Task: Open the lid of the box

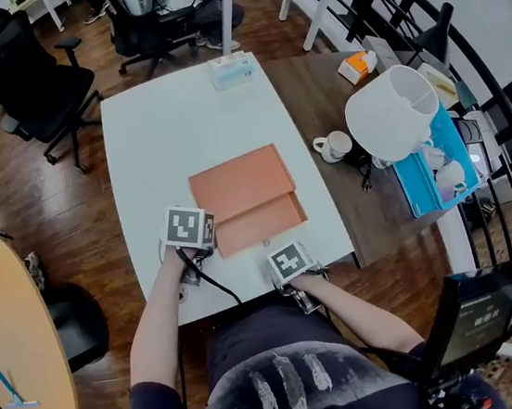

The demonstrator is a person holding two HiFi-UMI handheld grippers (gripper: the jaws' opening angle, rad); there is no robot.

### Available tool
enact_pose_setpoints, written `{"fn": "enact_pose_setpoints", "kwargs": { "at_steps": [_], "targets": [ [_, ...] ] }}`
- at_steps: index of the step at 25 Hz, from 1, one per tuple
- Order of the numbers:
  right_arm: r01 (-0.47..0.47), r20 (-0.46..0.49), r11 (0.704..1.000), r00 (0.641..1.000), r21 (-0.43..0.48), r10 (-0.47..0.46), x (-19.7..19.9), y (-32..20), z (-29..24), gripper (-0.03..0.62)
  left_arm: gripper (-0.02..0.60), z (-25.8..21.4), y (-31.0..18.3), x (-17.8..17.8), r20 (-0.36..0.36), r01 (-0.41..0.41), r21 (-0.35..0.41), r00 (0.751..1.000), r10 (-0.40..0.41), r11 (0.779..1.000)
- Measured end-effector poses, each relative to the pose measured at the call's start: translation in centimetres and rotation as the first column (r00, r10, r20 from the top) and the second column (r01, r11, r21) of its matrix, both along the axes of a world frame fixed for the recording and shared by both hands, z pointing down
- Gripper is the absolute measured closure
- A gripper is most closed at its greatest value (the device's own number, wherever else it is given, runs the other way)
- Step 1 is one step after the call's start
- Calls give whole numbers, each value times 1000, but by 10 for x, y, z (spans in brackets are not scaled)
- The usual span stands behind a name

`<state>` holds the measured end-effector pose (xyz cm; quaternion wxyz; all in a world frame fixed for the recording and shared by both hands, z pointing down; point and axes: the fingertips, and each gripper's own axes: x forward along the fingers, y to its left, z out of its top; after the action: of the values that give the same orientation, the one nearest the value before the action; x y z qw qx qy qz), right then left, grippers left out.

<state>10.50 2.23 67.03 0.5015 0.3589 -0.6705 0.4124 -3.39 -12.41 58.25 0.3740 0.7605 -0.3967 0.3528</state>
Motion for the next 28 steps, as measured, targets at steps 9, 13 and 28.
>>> {"fn": "enact_pose_setpoints", "kwargs": {
  "at_steps": [9,13,28],
  "targets": [
    [-205,103,978,974,43,200,7,-44,-17,474,567,0,1,2,42,-29,-9,999,29,1000],
    [-158,96,984,984,78,151,-6,-50,-25,457,566,2,6,1,64,-42,-30,997,43,999],
    [-31,-56,996,998,85,36,-9,-47,-18,530,566,0,1,-2,66,-8,-30,998,10,1000]
  ]
}}
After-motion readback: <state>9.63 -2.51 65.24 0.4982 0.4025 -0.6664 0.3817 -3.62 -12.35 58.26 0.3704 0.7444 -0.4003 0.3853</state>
